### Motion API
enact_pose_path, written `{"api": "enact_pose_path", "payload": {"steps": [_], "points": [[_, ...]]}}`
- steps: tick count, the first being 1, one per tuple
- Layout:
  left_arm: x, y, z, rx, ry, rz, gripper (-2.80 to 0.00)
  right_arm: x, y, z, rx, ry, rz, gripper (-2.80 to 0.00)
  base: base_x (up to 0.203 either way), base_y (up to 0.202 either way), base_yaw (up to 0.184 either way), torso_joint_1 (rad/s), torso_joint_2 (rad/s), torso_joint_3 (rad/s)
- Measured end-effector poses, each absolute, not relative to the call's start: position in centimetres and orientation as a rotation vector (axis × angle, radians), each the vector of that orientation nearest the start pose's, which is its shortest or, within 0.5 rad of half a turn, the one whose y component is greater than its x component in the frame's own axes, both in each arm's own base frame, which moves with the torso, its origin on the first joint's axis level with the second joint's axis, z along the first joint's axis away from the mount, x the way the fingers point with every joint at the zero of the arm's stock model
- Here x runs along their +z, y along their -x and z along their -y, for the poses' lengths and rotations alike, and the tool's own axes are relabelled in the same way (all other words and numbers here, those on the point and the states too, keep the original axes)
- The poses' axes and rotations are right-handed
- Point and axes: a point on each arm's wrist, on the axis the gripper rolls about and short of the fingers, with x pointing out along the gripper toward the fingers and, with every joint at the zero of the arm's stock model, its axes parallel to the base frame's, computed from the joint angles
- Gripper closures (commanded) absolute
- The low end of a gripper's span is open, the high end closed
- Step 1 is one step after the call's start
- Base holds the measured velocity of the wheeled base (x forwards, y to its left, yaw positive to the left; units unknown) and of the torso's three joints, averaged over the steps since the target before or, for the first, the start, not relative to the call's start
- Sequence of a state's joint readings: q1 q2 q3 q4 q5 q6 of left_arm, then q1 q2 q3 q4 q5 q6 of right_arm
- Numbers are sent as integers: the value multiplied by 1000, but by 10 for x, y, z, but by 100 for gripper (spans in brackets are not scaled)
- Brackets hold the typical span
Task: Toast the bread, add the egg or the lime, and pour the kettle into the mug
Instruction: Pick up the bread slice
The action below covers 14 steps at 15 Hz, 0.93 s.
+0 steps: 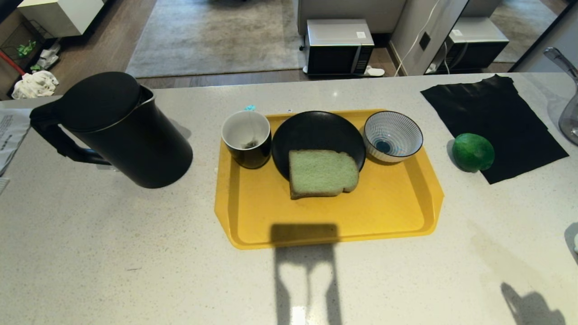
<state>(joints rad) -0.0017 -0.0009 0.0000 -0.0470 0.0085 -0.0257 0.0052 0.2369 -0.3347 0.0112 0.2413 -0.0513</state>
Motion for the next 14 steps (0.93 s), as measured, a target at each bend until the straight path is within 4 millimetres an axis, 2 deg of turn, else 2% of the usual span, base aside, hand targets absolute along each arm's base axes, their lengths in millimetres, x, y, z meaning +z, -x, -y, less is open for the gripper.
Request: {"api": "enact_pose_path", "payload": {"steps": [3, 6, 8, 9, 14], "points": [[80, 23, 0, 6, 26, 48, 0, 220, 9, -8, 384, 59, 76, 0, 0, 0, 0, 0, 0, 0], [80, 23, 0, 6, 26, 48, 0, 280, -8, -10, 487, 47, 51, 0, 0, 0, 0, 0, 0, 0], [80, 23, 0, 6, 26, 48, 0, 317, -17, -12, 579, 29, -16, 0, 0, 0, 0, 0, 0, 0], [80, 23, 0, 6, 26, 48, 0, 329, -23, -14, 636, 8, -83, 0, 0, 0, 0, 0, 0, 0], [80, 23, 0, 7, 26, 48, 0, 336, -61, -37, 764, -223, -536, 0, 0, 0, 0, 0, 0, 0]]}}
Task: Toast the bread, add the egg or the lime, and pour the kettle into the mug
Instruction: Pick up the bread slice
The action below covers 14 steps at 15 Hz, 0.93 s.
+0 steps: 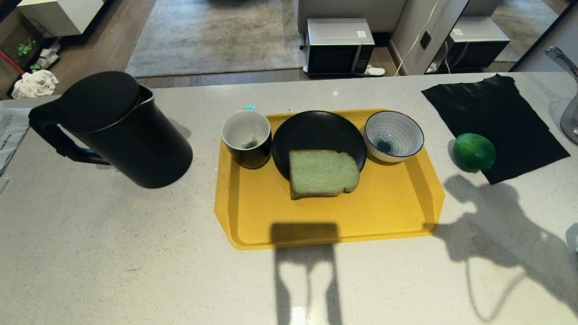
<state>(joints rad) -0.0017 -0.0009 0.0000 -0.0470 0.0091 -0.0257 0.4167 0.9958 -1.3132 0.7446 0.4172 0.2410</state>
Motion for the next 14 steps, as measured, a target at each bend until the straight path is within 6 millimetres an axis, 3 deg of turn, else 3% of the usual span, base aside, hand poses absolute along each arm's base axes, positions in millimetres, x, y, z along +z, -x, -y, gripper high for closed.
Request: {"api": "enact_pose_path", "payload": {"steps": [3, 7, 11, 14], "points": [[80, 23, 0, 7, 26, 48, 0, 355, -86, -60, 740, -422, -681, 0, 0, 0, 0, 0, 0, 0], [80, 23, 0, 6, 26, 48, 0, 354, -120, -89, 389, -644, -769, 0, 0, 0, 0, 0, 0, 0], [80, 23, 0, 7, 26, 48, 0, 329, -111, -97, 209, -649, -992, 0, 0, 0, 0, 0, 0, 0], [80, 23, 0, 7, 26, 48, 0, 318, -112, -101, 198, -611, -1044, 0, 0, 0, 0, 0, 0, 0]]}}
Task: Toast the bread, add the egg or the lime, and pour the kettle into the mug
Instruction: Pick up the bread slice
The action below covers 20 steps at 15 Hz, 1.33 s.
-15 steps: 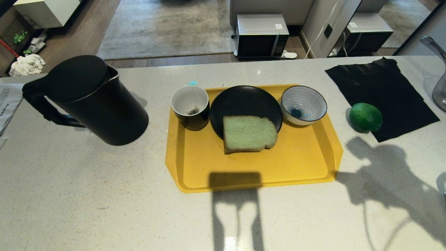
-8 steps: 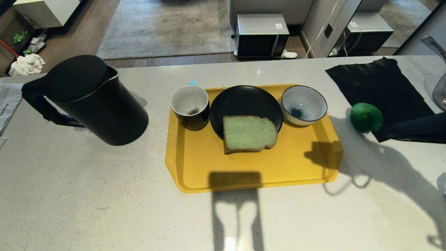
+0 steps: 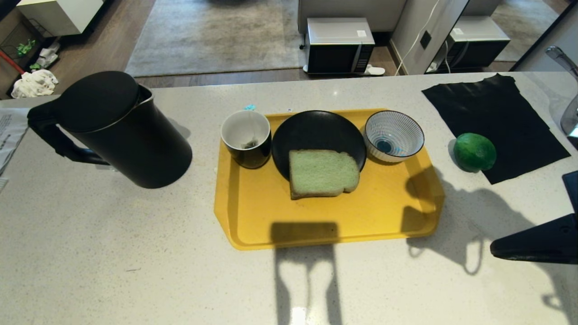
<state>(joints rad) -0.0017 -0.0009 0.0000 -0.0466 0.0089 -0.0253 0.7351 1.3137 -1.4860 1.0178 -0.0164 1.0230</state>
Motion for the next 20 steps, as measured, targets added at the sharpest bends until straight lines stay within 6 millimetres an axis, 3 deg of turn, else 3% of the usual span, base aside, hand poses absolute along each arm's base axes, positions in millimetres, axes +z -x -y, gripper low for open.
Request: {"api": "enact_pose_path", "payload": {"steps": [11, 12, 20], "points": [[80, 23, 0, 7, 26, 48, 0, 312, -120, -109, 235, -544, -1084, 0, 0, 0, 0, 0, 0, 0], [80, 23, 0, 7, 26, 48, 0, 312, -120, -110, 236, -541, -1084, -280, 0, 0, 0, 0, 0, 0], [80, 23, 0, 7, 26, 48, 0, 318, -124, -115, 264, -539, -1072, -280, 0, 0, 0, 0, 0, 0]]}}
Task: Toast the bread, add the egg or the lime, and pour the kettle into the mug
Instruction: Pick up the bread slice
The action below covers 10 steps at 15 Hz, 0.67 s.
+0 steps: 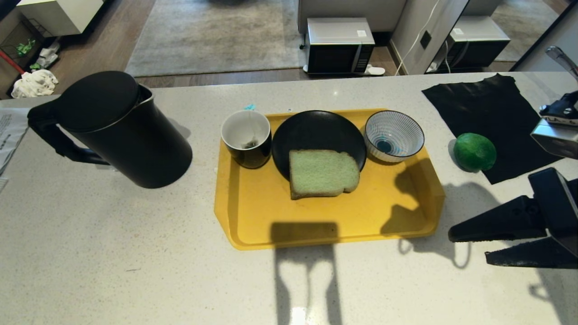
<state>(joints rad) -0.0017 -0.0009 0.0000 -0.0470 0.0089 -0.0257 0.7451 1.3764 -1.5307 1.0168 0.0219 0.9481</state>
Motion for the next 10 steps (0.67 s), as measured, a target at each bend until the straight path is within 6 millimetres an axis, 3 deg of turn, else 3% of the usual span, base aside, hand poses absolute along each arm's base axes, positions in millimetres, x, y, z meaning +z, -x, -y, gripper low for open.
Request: {"api": "enact_pose_path", "payload": {"steps": [5, 10], "points": [[80, 23, 0, 6, 26, 48, 0, 319, -129, -127, 291, -549, -1078, -280, 0, 0, 0, 0, 0, 0], [80, 23, 0, 6, 26, 48, 0, 305, -158, -162, 260, -675, -980, -280, 0, 0, 0, 0, 0, 0]]}}
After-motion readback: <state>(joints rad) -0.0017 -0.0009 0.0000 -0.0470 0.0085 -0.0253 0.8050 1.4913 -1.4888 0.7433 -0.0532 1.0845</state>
